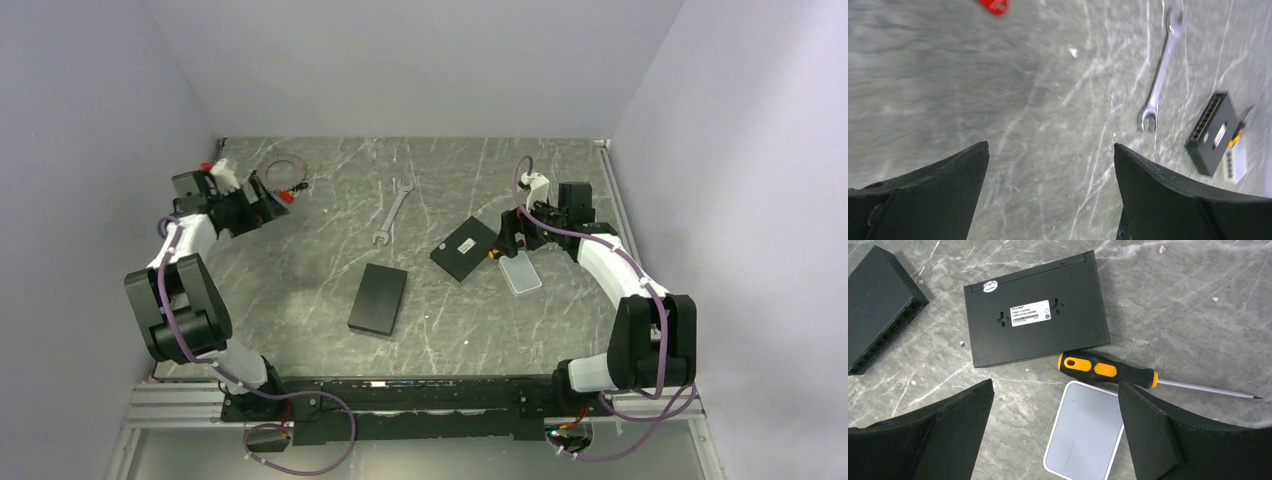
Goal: Remove the keys from the keyring
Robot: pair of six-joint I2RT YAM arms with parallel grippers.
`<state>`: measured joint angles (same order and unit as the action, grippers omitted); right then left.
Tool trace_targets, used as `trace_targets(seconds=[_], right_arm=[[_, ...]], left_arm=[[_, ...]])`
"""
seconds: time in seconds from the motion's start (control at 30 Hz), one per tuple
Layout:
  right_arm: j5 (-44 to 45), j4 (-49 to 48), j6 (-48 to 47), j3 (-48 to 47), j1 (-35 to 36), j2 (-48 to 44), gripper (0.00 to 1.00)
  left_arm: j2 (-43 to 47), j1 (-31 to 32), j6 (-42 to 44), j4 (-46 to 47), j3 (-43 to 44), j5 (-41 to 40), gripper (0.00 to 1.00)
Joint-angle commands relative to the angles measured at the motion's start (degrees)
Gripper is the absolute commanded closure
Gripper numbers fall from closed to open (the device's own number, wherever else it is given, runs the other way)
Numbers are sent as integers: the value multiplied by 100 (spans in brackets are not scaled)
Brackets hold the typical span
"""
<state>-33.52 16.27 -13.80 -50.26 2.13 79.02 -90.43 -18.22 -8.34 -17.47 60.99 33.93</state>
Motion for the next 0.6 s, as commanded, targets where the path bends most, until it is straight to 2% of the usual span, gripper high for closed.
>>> trace_targets(seconds=[0.0,0.17,0.33,0.57], right_arm=[[-89,-55,-132,-262,-11,62,0],[-111,-36,-174,-273,-11,62,0],[-126,2,-207,-295,-11,149,0],[-38,22,-283,-301,-28,100,0]], left_arm=[[-426,-795,-893,797,241,749,1],[-805,-1008,-1502,1792,166,629,1],[-1152,-1008,-2531,3772,-354,440,0],[-2461,-1008,-4267,5721,-263,428,6]])
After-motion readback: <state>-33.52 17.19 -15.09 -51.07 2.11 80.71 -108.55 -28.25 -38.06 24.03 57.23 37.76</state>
